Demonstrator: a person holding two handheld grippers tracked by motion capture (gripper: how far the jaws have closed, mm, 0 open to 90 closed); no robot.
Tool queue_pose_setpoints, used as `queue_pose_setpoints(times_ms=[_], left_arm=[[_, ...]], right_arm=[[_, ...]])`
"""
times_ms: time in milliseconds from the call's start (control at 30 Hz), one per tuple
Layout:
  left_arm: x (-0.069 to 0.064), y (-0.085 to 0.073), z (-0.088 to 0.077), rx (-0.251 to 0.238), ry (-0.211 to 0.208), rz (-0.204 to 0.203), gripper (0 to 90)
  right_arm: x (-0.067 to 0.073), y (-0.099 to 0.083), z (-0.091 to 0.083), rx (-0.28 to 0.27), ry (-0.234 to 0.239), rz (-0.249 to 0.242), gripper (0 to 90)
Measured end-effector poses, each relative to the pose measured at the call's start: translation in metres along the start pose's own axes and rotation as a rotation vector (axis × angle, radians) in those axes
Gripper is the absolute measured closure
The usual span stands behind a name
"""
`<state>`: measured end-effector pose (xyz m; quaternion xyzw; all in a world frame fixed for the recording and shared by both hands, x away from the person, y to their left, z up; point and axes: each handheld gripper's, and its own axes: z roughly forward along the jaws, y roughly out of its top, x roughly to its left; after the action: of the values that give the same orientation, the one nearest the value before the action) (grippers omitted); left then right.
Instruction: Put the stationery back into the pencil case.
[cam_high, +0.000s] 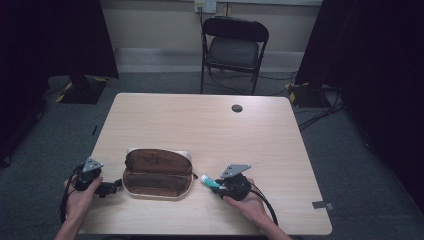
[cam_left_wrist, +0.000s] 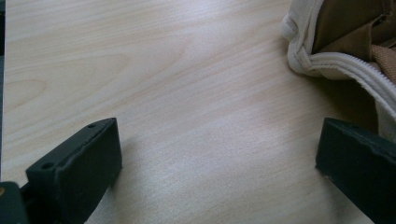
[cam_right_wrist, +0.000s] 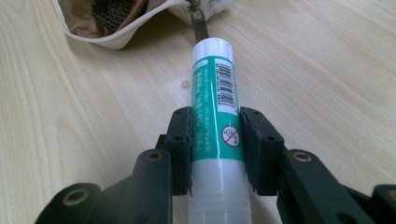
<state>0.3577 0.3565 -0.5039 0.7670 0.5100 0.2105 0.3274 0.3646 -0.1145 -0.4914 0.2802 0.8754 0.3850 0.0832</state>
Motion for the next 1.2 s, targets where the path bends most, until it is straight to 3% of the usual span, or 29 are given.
queue_pose_setpoints(times_ms=[667,1200], left_arm=[[0.0,0.0,0.0,0.0,0.001,0.001,0.0],[0.0,0.0,0.0,-0.001,0.002,-0.001,0.0]], right_arm=[[-0.001,0.005,-0.025,-0.064,0.051,0.035,65.9],[0.029,0.021,-0.039,-0.119,0.116,-0.024,65.9]])
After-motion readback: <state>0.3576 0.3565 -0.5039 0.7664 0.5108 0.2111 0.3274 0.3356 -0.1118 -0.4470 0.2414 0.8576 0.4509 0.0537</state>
